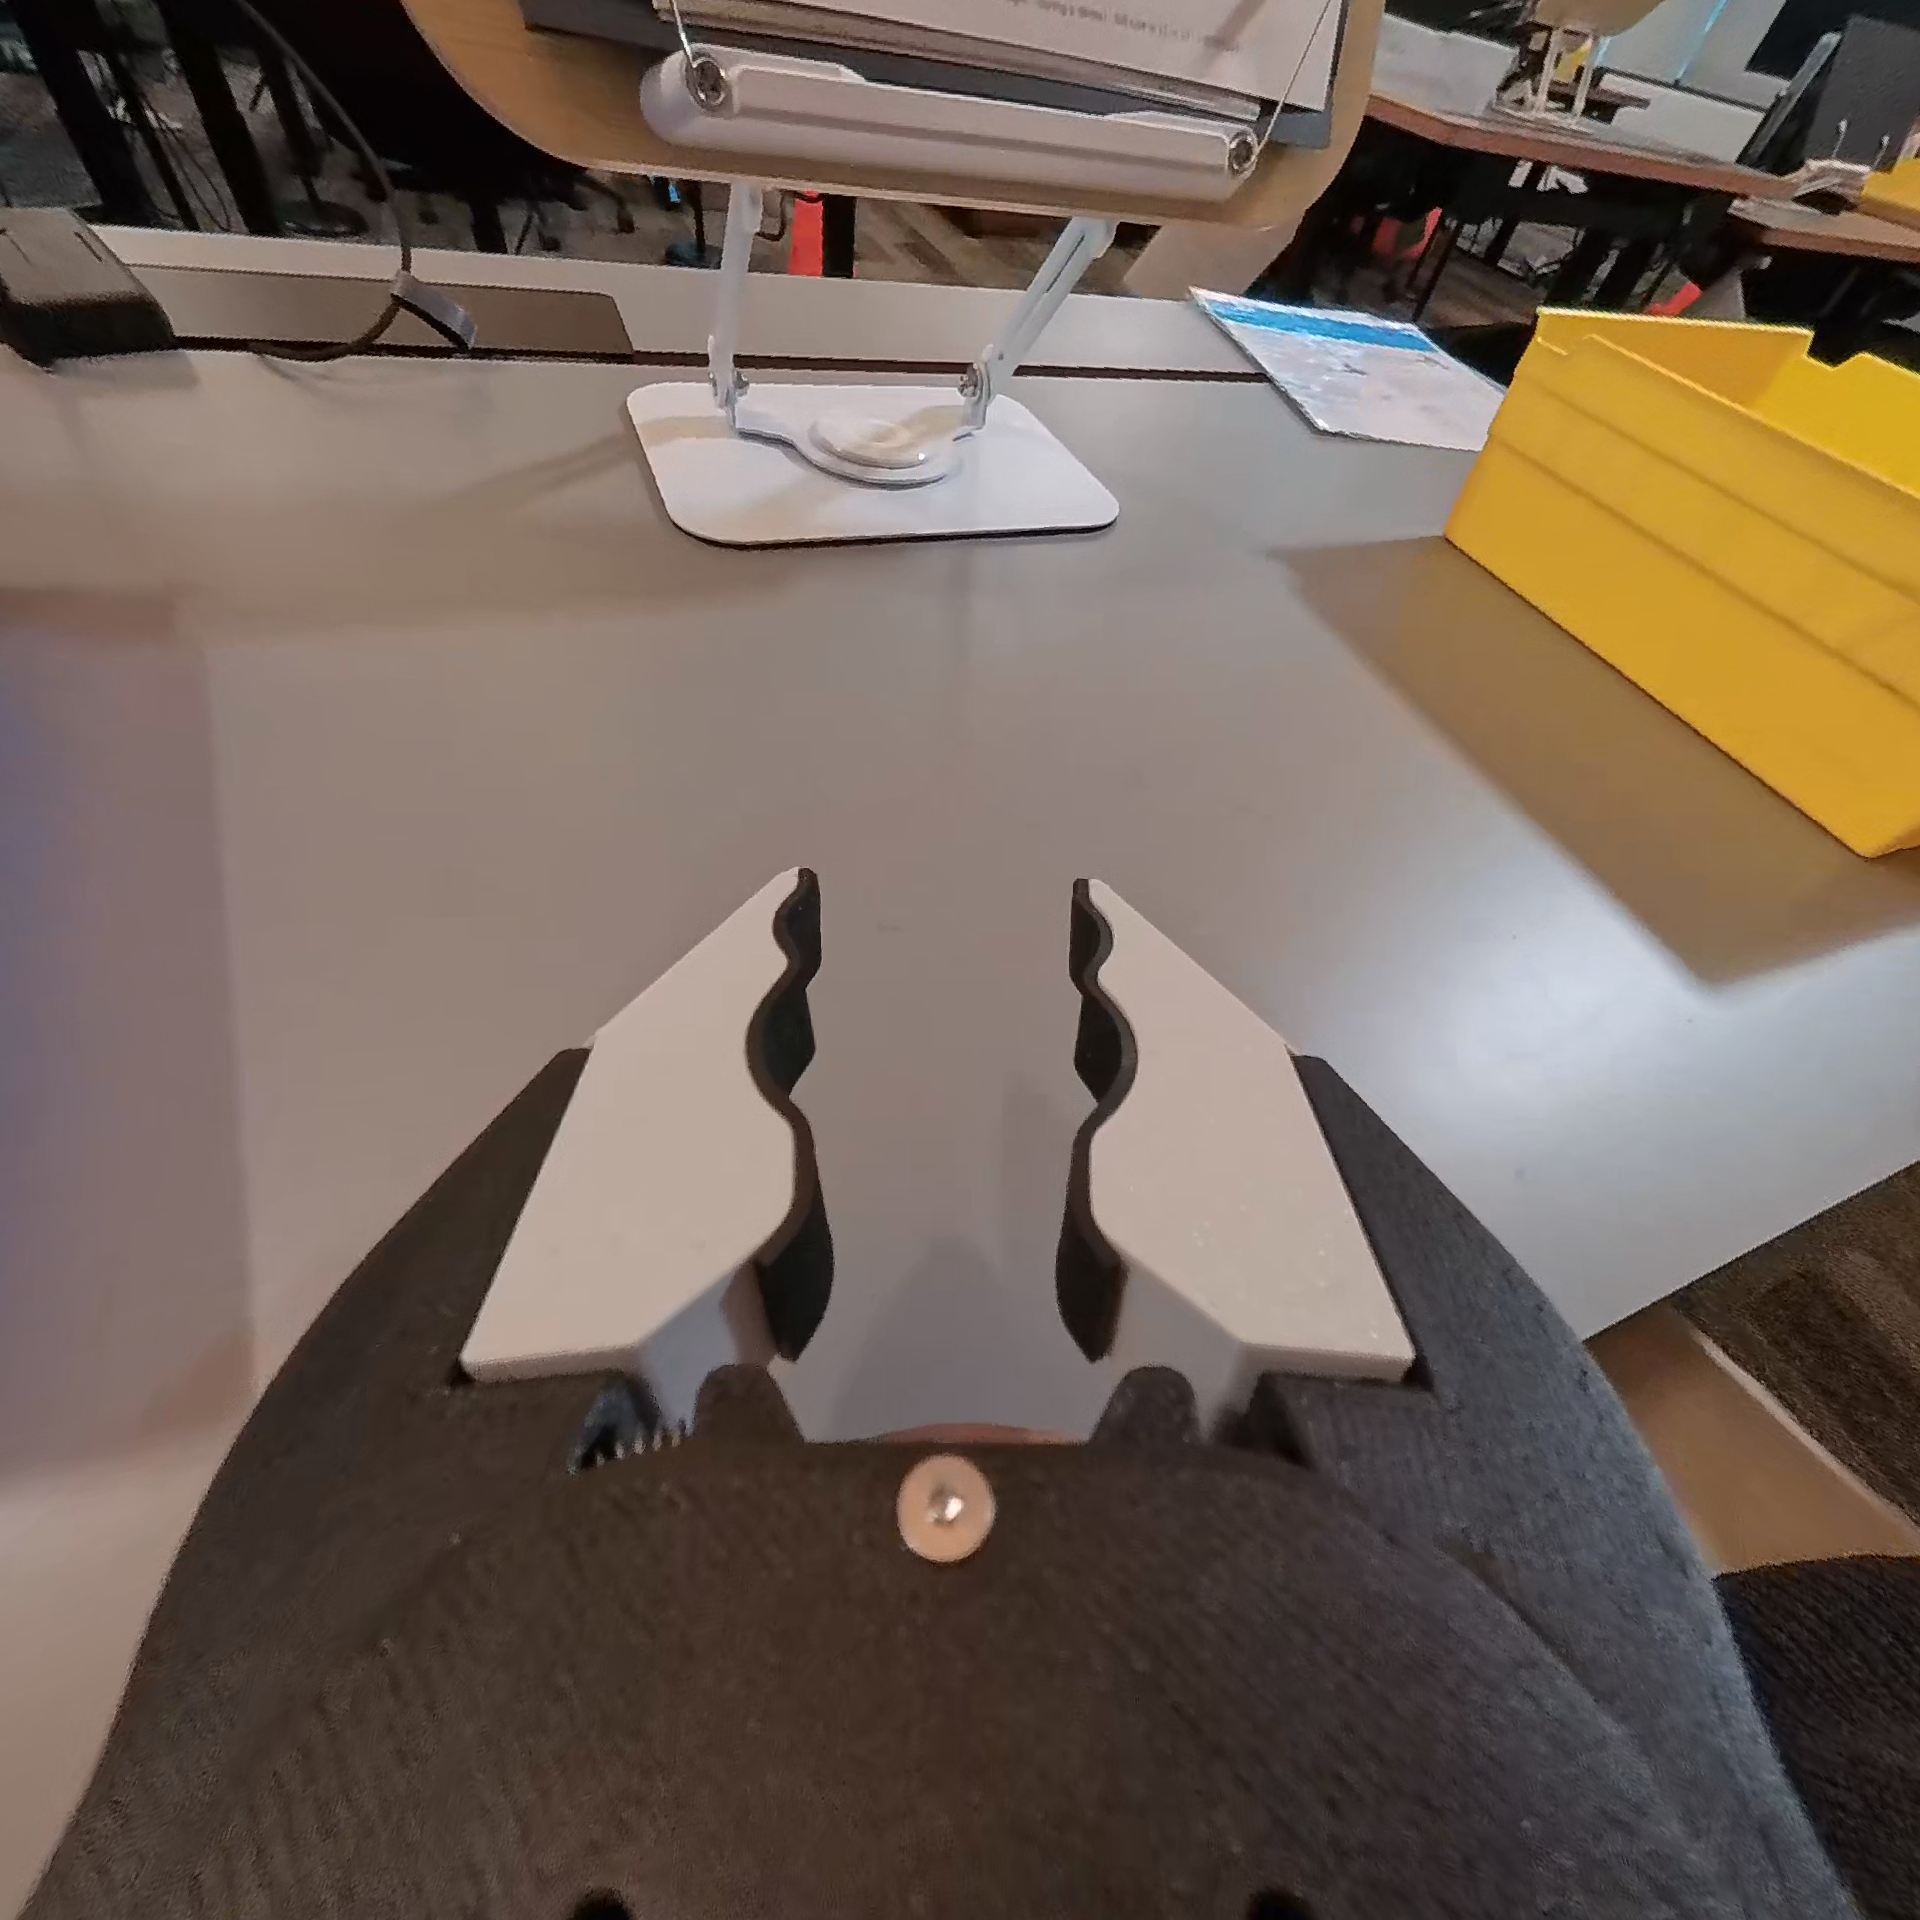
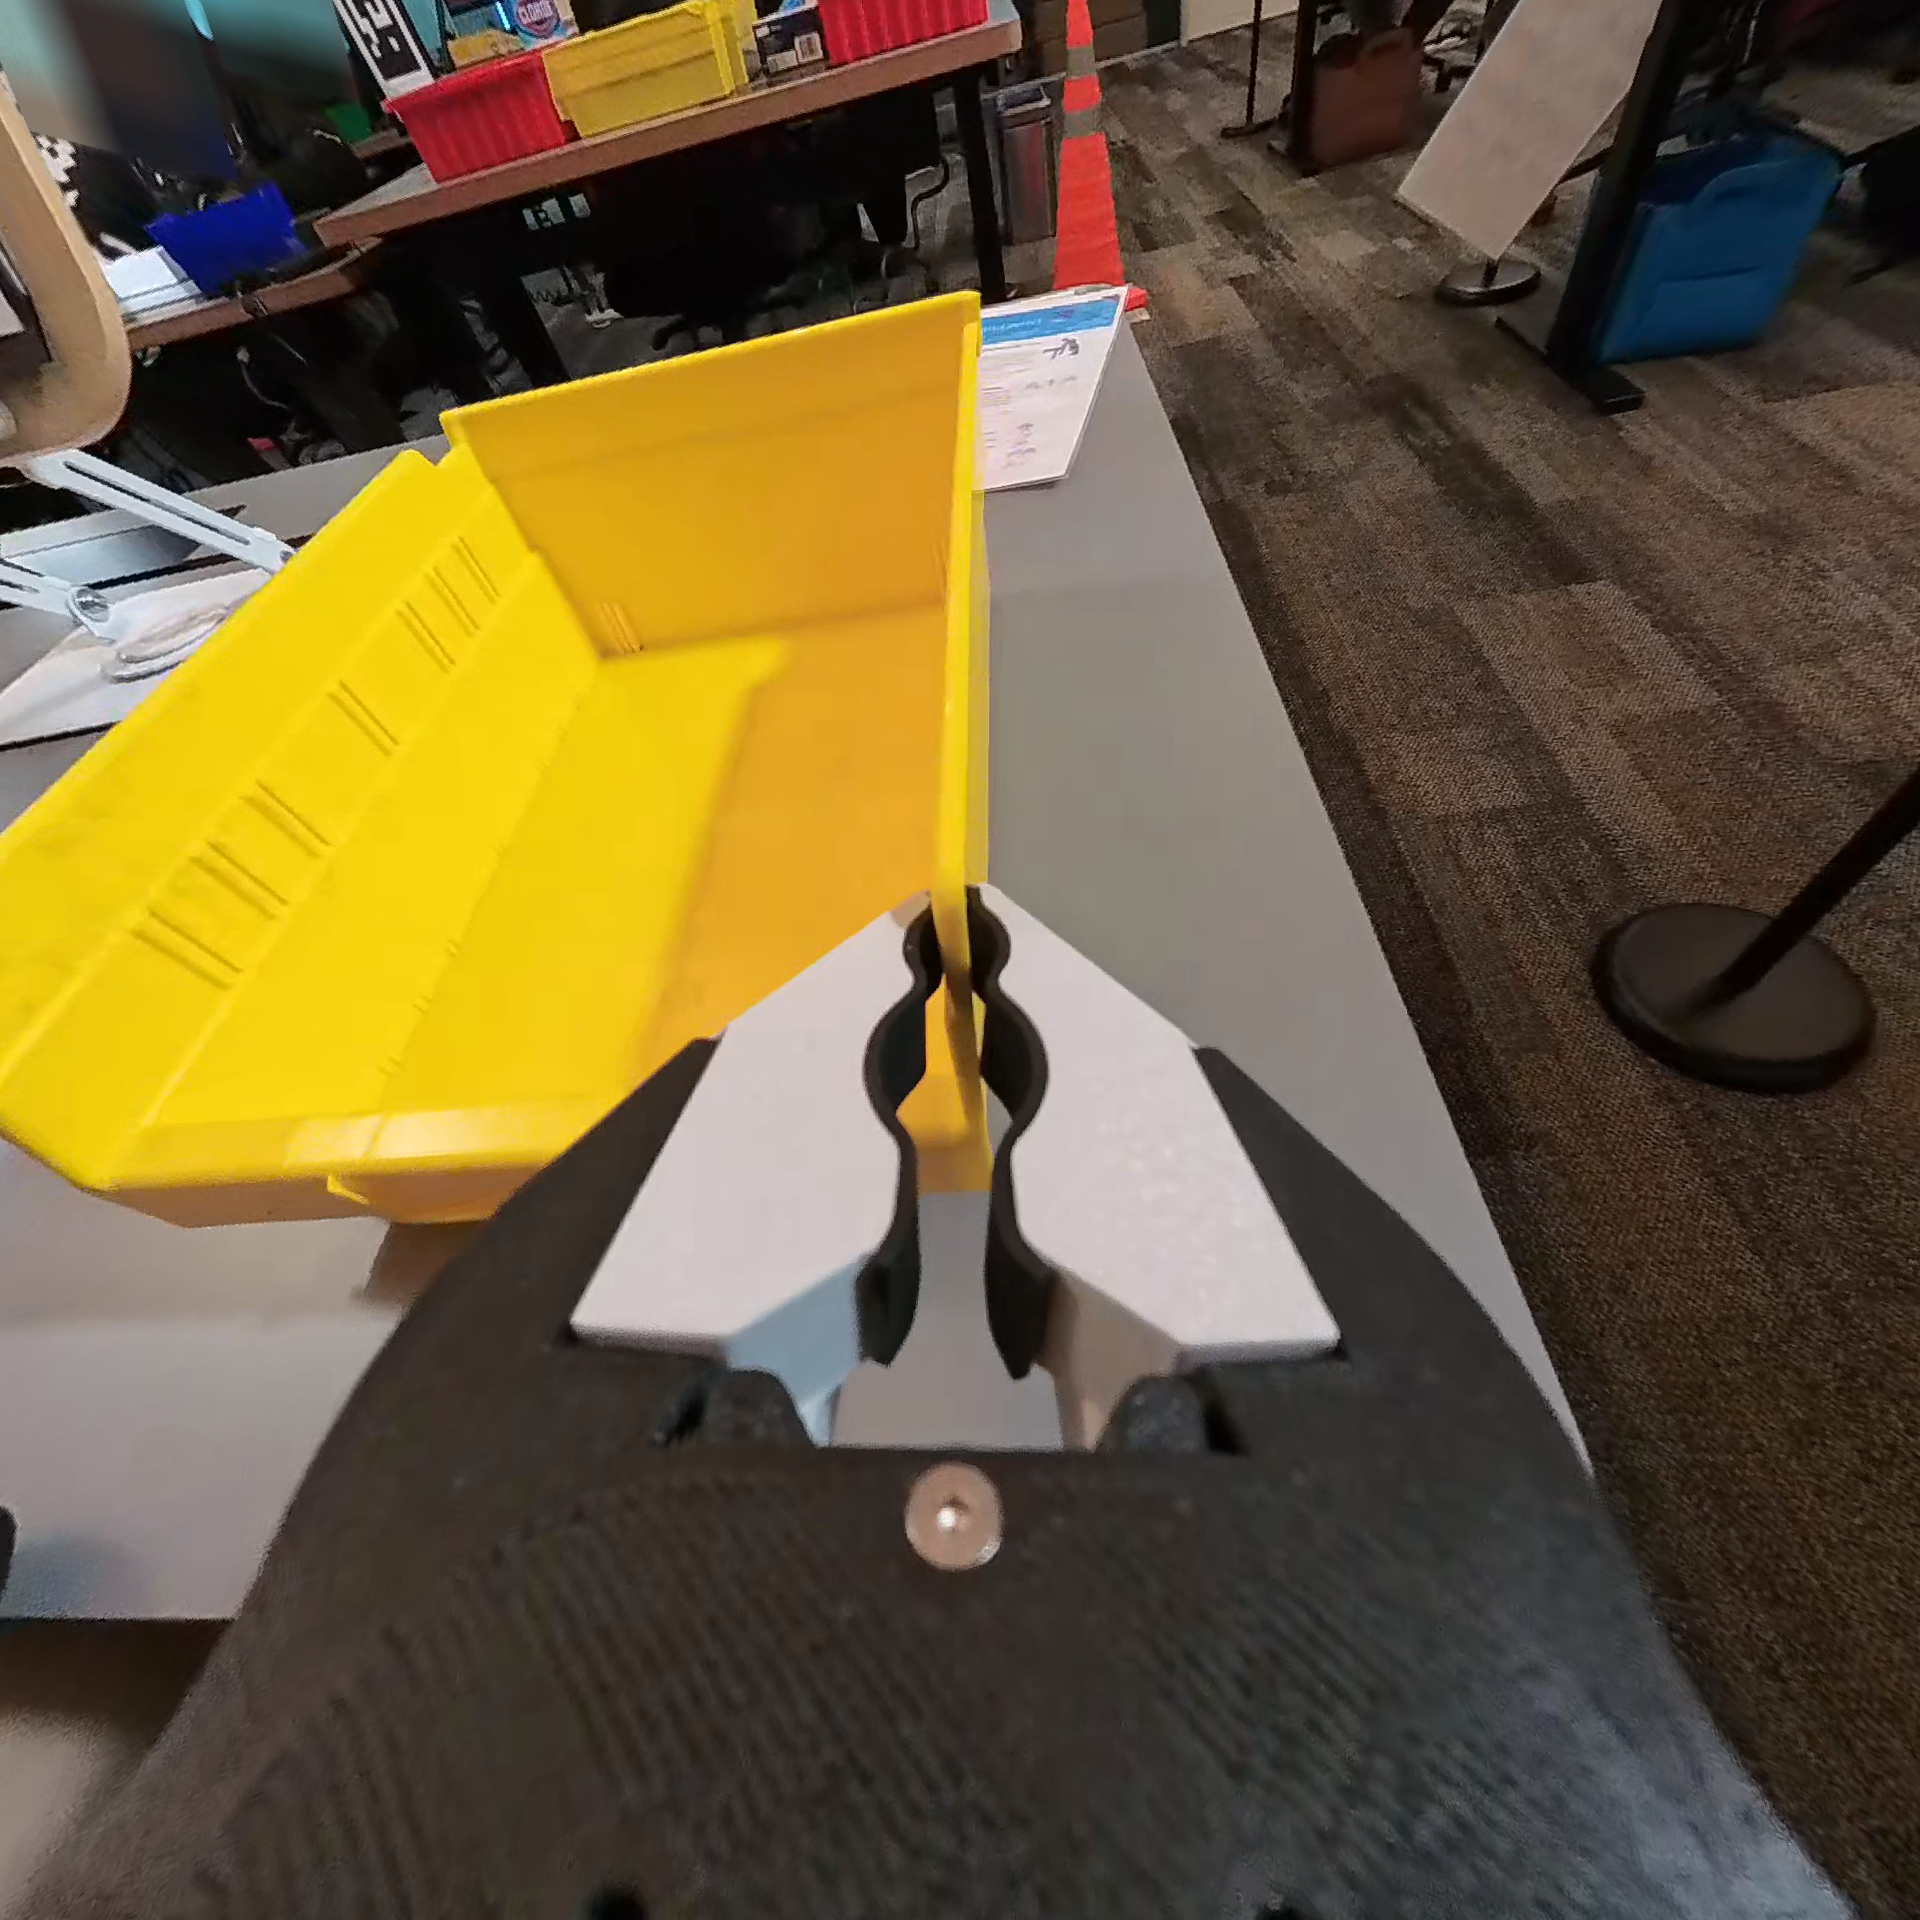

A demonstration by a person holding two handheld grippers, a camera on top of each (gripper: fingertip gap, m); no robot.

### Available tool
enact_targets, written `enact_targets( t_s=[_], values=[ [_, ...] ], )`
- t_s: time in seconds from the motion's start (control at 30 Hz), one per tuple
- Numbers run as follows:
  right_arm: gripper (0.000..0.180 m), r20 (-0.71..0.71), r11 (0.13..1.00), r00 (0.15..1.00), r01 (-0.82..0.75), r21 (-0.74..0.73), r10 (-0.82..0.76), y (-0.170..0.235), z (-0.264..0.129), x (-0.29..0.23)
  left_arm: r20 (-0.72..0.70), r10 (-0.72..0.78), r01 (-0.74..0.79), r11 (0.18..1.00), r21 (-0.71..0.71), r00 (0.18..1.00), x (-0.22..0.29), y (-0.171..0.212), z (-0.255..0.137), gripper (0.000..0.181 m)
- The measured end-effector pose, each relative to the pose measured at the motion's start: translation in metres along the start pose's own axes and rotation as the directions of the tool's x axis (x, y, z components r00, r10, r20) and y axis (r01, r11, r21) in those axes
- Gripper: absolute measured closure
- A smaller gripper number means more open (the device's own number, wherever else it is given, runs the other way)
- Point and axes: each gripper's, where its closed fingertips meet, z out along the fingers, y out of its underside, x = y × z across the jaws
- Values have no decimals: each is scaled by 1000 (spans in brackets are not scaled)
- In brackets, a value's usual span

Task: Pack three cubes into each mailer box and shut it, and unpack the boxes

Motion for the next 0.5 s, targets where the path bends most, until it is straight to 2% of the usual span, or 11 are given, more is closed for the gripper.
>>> enact_targets(
  t_s=[0.17, 0.37, 0.4, 0.43, 0.47, 0.5],
  values=[
    [179, -12, 1000, 1000, 4, 5, -4, 1, -6, 5, -16, 11, -11, 1000, -6, 1000, 4, 1, 5, 135],
    [176, -34, 992, 994, -98, 79, 101, -1, -14, 20, -22, 13, -13, 1000, -10, 1000, 5, 1, 9, 134],
    [164, -58, 989, 992, -108, 99, 114, -5, -15, 23, -20, 15, -15, 1000, -12, 1000, 5, 1, 9, 134],
    [133, -115, 983, 985, -109, 146, 126, -15, -20, 29, -15, 18, -18, 1000, -13, 1000, 4, 2, 9, 134],
    [113, -180, 971, 976, -79, 227, 121, -33, -31, 34, -8, 22, -22, 1000, -11, 1000, 3, 1, 9, 133],
    [112, -227, 944, 969, -17, 330, 97, -58, -48, 31, 4, 25, -25, 1000, -5, 1000, 1, 0, 9, 133]
  ],
)
